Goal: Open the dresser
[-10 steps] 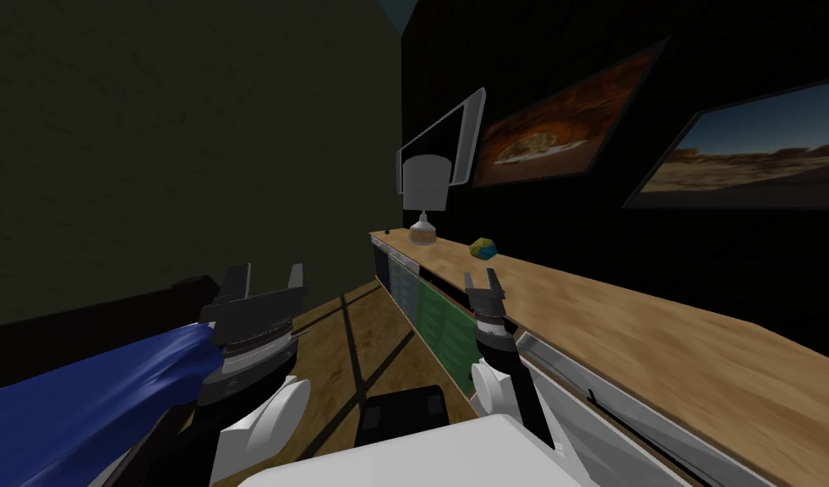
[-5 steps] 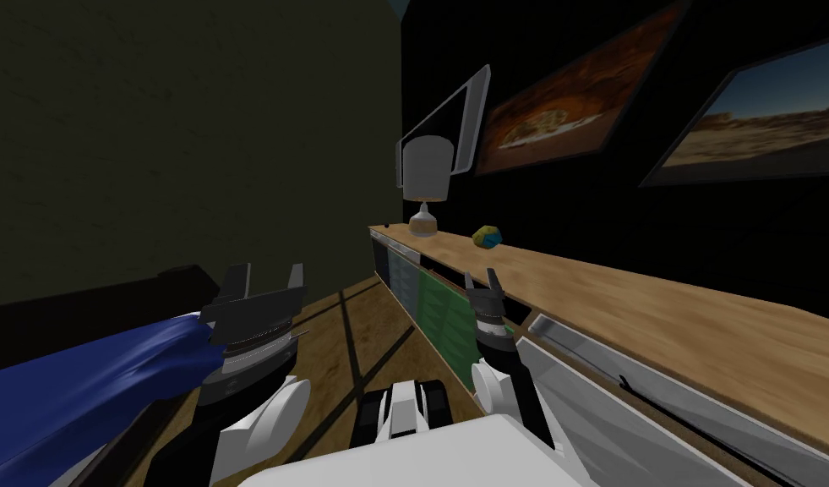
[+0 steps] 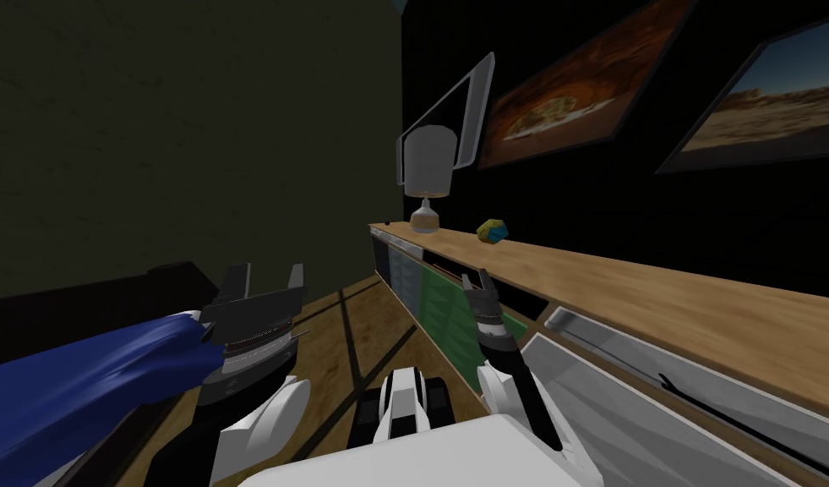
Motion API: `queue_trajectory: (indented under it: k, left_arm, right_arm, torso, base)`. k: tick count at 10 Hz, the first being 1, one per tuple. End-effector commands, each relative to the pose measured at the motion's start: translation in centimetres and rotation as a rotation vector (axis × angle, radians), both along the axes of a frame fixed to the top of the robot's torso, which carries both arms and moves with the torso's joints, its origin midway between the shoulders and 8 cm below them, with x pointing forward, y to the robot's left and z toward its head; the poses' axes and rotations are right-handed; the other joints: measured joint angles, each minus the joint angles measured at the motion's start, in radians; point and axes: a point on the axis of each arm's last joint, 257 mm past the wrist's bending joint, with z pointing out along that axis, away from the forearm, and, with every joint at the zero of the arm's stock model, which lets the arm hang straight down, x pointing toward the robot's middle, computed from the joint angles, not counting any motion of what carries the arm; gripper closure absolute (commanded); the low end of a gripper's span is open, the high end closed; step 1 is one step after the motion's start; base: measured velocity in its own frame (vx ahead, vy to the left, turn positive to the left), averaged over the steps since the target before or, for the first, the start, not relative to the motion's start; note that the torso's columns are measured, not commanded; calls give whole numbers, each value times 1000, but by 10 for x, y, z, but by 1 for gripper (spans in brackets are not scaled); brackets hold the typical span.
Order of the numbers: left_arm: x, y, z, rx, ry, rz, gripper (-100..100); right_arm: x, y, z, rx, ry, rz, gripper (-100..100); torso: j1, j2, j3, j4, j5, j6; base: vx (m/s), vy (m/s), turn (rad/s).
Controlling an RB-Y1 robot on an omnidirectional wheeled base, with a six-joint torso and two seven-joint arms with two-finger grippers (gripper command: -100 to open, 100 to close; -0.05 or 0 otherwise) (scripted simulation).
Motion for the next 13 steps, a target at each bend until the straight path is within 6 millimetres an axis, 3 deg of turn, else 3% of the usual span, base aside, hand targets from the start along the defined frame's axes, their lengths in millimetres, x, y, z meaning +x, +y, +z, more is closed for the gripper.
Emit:
queue_trajectory:
  k: [1,13]
  left_arm:
    - [0,0,0,0,0,0,0]
    - [0,0,0,0,0,0,0]
  right_arm:
    - [6,5,-11,-163,46,-45,-100]
    - [22,5,-50,-669,158,-256,-100]
  torso:
    - [-1,1,0,0,0,0]
    - [-3,2,1,1,-1,0]
  base:
    - [74,102,-17]
    - [55,80,-14]
